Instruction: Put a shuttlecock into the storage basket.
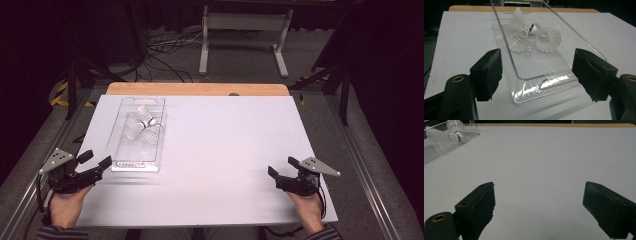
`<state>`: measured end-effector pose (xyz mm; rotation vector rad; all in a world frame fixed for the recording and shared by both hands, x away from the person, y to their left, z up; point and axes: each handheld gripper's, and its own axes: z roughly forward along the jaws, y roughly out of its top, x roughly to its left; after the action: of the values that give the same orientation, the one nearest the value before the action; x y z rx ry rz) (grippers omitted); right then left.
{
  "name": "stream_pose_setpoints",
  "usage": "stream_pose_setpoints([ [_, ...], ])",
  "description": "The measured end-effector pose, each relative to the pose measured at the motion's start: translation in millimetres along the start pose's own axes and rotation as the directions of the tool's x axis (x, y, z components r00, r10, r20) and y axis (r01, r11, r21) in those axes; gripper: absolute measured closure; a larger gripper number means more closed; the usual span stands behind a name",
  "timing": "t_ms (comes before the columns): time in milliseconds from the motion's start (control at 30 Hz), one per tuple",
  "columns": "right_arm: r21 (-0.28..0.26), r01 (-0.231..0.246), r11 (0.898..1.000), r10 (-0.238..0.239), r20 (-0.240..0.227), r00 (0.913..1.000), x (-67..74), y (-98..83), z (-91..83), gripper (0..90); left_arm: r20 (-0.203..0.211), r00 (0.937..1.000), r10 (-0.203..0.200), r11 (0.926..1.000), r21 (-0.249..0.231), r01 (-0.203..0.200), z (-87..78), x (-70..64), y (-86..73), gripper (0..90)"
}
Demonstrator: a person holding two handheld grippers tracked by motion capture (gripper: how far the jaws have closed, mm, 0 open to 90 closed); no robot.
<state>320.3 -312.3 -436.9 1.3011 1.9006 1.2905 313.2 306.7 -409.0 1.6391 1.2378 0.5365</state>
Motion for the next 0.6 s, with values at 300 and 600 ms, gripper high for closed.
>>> stream_pose_setpoints([
  [300, 0.003, 0.0, 1.0, 0.0, 0.002, 1.0, 0.2, -0.1, 0.6, 11.5, -0.014, 0.9999, -0.001, 0.9999, -0.011, 0.001, -0.9, 4.7, -12.3, 24.4],
  [600, 0.004, 0.002, 1.0, -0.002, 0.002, 1.0, 0.2, -0.1, 0.5, 11.5, -0.044, 0.999, -0.007, 0.9989, -0.046, 0.005, -4.1, 9.6, -20.9, 23.9],
])
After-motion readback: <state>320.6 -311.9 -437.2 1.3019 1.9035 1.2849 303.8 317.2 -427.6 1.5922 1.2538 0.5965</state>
